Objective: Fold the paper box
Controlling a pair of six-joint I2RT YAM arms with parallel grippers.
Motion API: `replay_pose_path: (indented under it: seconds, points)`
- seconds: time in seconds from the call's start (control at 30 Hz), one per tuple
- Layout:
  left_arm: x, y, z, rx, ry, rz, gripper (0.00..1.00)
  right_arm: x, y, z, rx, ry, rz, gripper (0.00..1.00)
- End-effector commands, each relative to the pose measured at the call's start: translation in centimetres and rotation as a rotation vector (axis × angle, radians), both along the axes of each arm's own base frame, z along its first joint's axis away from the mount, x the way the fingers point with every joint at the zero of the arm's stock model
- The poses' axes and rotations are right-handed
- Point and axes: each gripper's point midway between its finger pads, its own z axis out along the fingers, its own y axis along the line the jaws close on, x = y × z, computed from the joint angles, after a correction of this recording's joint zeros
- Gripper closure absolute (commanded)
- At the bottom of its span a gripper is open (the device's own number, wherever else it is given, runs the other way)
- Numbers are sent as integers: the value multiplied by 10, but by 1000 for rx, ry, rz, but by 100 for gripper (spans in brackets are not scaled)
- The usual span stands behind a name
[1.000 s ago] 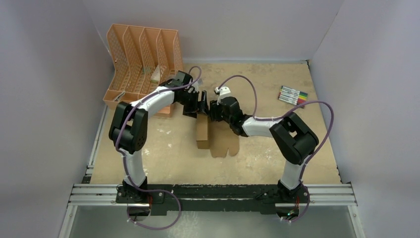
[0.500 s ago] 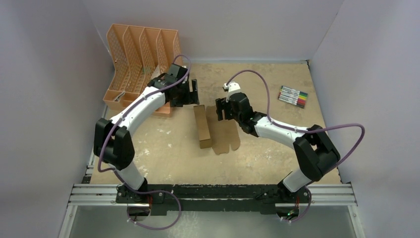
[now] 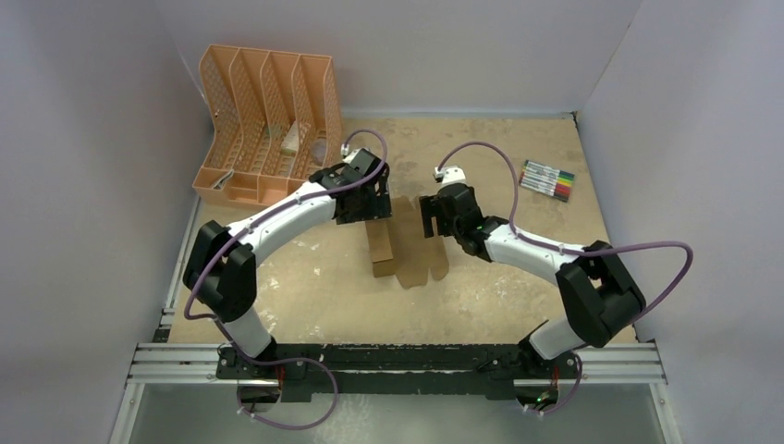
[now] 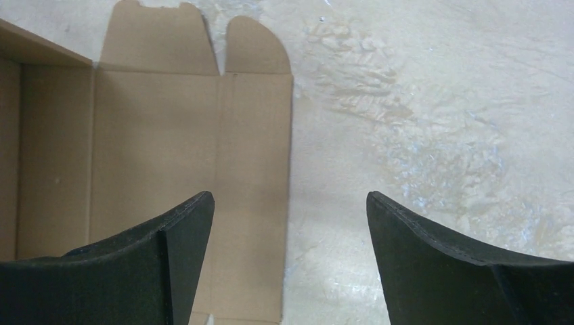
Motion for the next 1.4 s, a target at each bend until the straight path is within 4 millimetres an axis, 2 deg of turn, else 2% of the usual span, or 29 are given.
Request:
replay_pose_path:
  seconds: [0.0, 0.13, 0.27, 0.53, 0.73, 0.9, 0.97, 1.03, 1.1, 1.17, 1.27, 1.37]
  points:
    - [5, -2, -2, -37, -42, 57, 24, 2, -16, 13, 39, -27, -70, 14]
    - [1, 1, -4, -45, -45, 57, 30, 0, -21, 13, 67, -5, -77, 14]
    - [-6, 2, -6, -93, -52, 49, 34, -3, -17, 12, 100, 26, -57, 14]
    - [-18, 13, -11, -303, -59, 86, 40, -16, 4, 20, 248, 107, -17, 16]
    - [-31, 19, -7, -460, -82, 78, 42, -17, 17, 29, 362, 143, 28, 19]
    - [-39, 22, -3, -517, -109, 62, 44, -17, 29, 21, 405, 190, 62, 22]
    - [-39, 26, -2, -503, -107, 84, 37, -17, 31, 19, 412, 200, 63, 23]
    - [-34, 33, 7, -455, -114, 126, 27, -17, 31, 19, 413, 199, 62, 23]
    - [-29, 43, 13, -396, -115, 169, 21, -15, 30, 19, 410, 192, 54, 23]
    - [-28, 49, 14, -341, -107, 197, 17, -15, 28, 16, 402, 194, 45, 22]
    - [-26, 46, 19, -284, -110, 206, 16, -16, 26, 12, 390, 202, 36, 21]
    - [-27, 45, 12, -178, -93, 212, 16, -17, 24, 11, 386, 202, 28, 21]
